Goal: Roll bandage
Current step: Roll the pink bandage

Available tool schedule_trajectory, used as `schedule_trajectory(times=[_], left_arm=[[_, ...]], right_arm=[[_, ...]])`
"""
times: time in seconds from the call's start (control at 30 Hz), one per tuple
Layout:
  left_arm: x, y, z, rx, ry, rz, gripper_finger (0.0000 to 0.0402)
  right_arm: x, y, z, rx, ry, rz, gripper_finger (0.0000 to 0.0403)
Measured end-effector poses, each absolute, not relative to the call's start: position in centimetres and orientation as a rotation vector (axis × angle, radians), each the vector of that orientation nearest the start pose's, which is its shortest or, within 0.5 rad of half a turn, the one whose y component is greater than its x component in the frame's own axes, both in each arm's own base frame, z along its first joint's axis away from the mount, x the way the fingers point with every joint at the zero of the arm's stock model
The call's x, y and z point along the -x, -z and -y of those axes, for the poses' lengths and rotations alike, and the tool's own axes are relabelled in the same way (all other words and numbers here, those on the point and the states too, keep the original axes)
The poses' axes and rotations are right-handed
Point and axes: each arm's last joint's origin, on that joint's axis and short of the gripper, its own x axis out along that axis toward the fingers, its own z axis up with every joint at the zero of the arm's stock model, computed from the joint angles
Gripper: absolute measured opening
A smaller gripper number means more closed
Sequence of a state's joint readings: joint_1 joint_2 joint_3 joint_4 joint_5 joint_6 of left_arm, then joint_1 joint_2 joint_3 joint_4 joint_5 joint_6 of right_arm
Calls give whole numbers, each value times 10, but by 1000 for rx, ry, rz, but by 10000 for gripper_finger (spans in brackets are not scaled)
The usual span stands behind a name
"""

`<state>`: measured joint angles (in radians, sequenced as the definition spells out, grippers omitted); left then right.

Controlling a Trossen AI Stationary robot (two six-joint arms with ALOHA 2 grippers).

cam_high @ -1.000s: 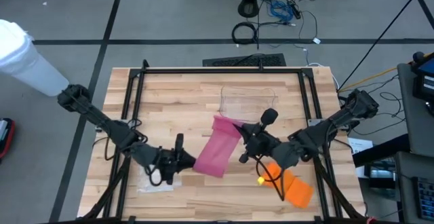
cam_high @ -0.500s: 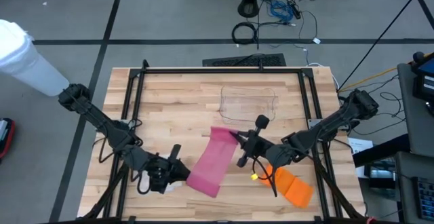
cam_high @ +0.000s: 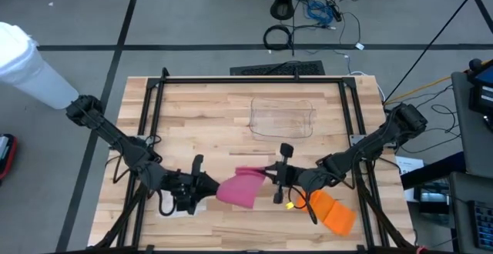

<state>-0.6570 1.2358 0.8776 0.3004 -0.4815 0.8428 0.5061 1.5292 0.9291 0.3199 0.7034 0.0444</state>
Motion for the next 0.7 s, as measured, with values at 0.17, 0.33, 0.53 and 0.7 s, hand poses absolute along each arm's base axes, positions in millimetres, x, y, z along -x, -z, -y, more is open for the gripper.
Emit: schedule_trajectory(times=[0.17, 0.33, 0.53, 0.7], left_arm=[[-233, -320, 151, -808, 126, 22, 18], [-235, -320, 147, -787, 107, 19, 18], [-238, -319, 142, -783, 47, -15, 18], [-242, -311, 136, -807, -20, -76, 18]], right_arm=[[-300, -248, -150, 113, 168, -233, 0], [-307, -235, -155, 94, 120, -256, 0], [-318, -219, -163, 63, 57, -228, 0], [-320, -220, -172, -1, -33, -166, 0]])
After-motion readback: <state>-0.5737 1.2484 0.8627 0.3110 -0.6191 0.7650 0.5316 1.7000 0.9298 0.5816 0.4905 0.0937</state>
